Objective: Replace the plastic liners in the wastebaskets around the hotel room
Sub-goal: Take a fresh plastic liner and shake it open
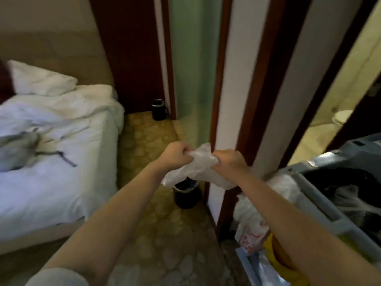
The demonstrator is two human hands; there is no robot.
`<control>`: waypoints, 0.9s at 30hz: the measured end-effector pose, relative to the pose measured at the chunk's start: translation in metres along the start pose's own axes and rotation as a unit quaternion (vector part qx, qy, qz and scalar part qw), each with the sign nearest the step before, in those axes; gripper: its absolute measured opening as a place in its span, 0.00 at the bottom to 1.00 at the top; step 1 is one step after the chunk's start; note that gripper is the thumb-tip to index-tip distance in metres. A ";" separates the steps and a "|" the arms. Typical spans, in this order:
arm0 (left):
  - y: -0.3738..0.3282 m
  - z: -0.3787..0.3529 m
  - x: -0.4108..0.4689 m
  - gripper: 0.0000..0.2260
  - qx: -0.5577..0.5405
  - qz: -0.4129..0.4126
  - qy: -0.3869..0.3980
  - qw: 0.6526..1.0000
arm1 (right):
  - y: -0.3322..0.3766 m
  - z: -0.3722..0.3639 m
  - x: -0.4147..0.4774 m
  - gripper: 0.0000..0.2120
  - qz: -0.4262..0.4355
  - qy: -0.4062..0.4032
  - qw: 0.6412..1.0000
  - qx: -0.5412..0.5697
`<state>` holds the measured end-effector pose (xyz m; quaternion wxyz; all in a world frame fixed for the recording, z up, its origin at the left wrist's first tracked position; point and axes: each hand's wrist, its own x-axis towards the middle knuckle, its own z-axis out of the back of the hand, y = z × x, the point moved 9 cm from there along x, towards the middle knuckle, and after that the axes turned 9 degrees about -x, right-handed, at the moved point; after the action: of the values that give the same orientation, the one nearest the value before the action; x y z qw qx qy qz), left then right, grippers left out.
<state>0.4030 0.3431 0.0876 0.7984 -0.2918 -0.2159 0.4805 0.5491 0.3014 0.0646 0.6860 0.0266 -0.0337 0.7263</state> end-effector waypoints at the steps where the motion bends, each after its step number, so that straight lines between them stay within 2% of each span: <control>1: 0.029 0.020 -0.021 0.06 -0.006 0.031 -0.008 0.999 | 0.036 -0.003 0.006 0.16 0.022 0.014 0.999 0.026; 5: 0.128 0.093 -0.115 0.16 -0.054 0.135 -0.057 0.988 | 0.177 -0.011 0.015 0.14 0.122 0.067 0.984 0.113; 11: 0.272 0.201 -0.285 0.11 -0.088 0.259 -0.182 0.945 | 0.407 -0.018 0.009 0.17 0.259 0.099 0.947 0.163; 14: 0.321 0.244 -0.374 0.12 -0.124 0.324 -0.257 0.902 | 0.519 -0.020 -0.006 0.21 0.325 0.118 0.926 0.153; 17: 0.359 0.284 -0.459 0.14 -0.112 0.378 -0.327 0.859 | 0.623 -0.017 -0.025 0.24 0.407 0.126 0.891 0.154; 22: 0.414 0.330 -0.589 0.13 -0.108 0.459 -0.411 0.780 | 0.782 -0.021 -0.067 0.26 0.539 0.133 0.818 0.147; 27: 0.470 0.383 -0.695 0.15 -0.103 0.524 -0.487 0.691 | 0.938 -0.022 -0.097 0.28 0.630 0.145 0.750 0.140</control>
<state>-0.4470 -0.0056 0.0082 0.1650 -0.1624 -0.4348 0.8703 -0.3813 0.1541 0.0224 0.0585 -0.0106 0.1597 0.9854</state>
